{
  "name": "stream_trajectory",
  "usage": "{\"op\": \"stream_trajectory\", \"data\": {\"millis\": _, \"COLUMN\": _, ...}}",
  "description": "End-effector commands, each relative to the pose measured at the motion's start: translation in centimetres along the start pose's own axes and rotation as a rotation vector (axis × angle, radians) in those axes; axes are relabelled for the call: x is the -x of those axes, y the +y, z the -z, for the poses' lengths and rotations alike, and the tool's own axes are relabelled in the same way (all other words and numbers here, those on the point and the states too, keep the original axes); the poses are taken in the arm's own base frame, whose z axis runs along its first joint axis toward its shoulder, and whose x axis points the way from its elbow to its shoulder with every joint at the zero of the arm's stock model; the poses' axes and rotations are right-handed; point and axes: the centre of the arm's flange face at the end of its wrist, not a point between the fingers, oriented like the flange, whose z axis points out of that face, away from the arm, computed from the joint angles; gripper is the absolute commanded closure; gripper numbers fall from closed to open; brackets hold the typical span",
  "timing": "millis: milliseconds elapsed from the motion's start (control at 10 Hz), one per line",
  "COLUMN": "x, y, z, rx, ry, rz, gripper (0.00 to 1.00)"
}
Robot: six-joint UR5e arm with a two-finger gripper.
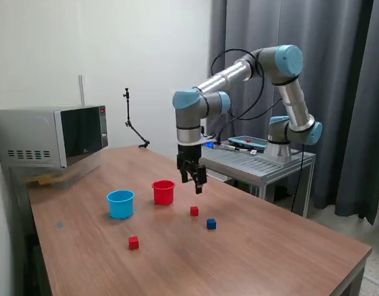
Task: Place red objects in the red bin, and blue objects in the blue bin.
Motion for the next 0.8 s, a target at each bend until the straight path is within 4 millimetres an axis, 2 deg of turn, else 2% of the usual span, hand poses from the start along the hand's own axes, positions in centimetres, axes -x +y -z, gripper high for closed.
{"op": "stream_trajectory", "data": {"millis": 0, "x": -5.0, "y": -4.0, "z": -3.5, "rx": -0.042, "ry": 0.020, "rz": 0.044, "gripper": 0.00}}
{"op": "stream_trajectory", "data": {"millis": 100, "x": -6.1, "y": -4.8, "z": -3.9, "rx": -0.051, "ry": 0.022, "rz": 0.051, "gripper": 0.00}}
{"op": "stream_trajectory", "data": {"millis": 300, "x": -9.8, "y": -7.3, "z": -4.8, "rx": -0.070, "ry": 0.008, "rz": 0.092, "gripper": 0.00}}
{"op": "stream_trajectory", "data": {"millis": 400, "x": -10.2, "y": -7.9, "z": -5.0, "rx": -0.074, "ry": 0.006, "rz": 0.098, "gripper": 0.00}}
{"op": "stream_trajectory", "data": {"millis": 600, "x": -11.6, "y": -9.1, "z": -3.7, "rx": -0.039, "ry": 0.008, "rz": 0.112, "gripper": 0.00}}
{"op": "stream_trajectory", "data": {"millis": 700, "x": -11.7, "y": -9.4, "z": -4.3, "rx": -0.048, "ry": 0.001, "rz": 0.078, "gripper": 0.00}}
